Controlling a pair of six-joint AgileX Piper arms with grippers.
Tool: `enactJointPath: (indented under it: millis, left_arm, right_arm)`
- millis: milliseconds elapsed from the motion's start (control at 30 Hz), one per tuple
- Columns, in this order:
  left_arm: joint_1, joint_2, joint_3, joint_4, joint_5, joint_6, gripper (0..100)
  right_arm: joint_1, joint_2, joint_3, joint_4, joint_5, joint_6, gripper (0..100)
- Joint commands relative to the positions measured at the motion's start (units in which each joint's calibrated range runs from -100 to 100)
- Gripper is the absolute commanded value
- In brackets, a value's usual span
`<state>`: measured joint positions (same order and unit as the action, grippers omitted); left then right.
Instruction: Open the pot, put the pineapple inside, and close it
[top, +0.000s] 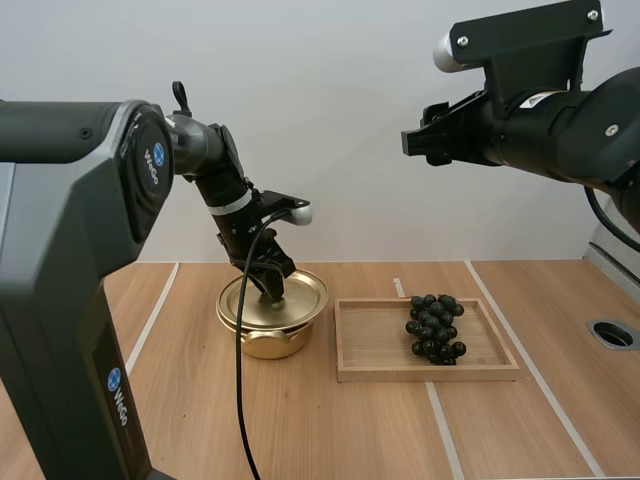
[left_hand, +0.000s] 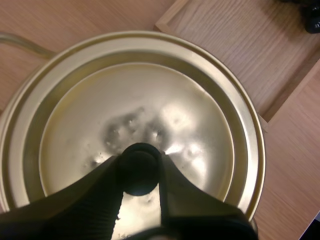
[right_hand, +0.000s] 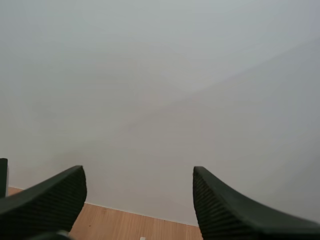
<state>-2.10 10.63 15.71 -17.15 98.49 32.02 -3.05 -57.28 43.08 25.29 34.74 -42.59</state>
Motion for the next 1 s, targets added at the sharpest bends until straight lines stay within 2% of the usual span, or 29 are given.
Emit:
enactJointPath:
  millis: [0,300,600,667,767,800,867,967]
  left_arm:
    - [0.08,-0.1,1.6,-0.6,-3.6,0.5,0]
    - [0.08,-0.1,3.2,0.4,-9.7,1.3,0]
    - [0.08,-0.1,3.2,2.3,-5.5,0.7,0]
    - [0.08,-0.1,3.2,2.4,-4.3,0.3,3]
    - [0.08,-0.1,3.2,2.4,-3.7,-0.2,18]
    - [0.08,-0.1,3.2,2.4,-3.3,-0.3,26]
    - [0.08,-0.1,3.2,2.4,-3.3,-0.3,46]
    - [0.08,-0.2,3.2,2.4,-2.5,-0.3,89]
  right_arm:
    - [-0.2,-0.7,0.2,-0.5,-0.4,0.2,100]
    - [-0.2,-0.7,0.2,-0.6,-0.4,0.2,100]
    - [-0.2,-0.7,0.2,-0.6,-0.4,0.2,100]
    - [-0.2,-0.7,0.2,-0.6,-0.4,0.2,100]
    - [-0.2,-0.7,0.2,-0.6,-0.4,0.2,100]
    - [-0.2,-0.7,0.2,-0.6,-0.4,0.2,100]
    - [-0.2,-0.7,0.2,-0.6,-0.2,0.2,100]
    - [-0.2,-0.7,0.2,-0.6,0.4,0.2,100]
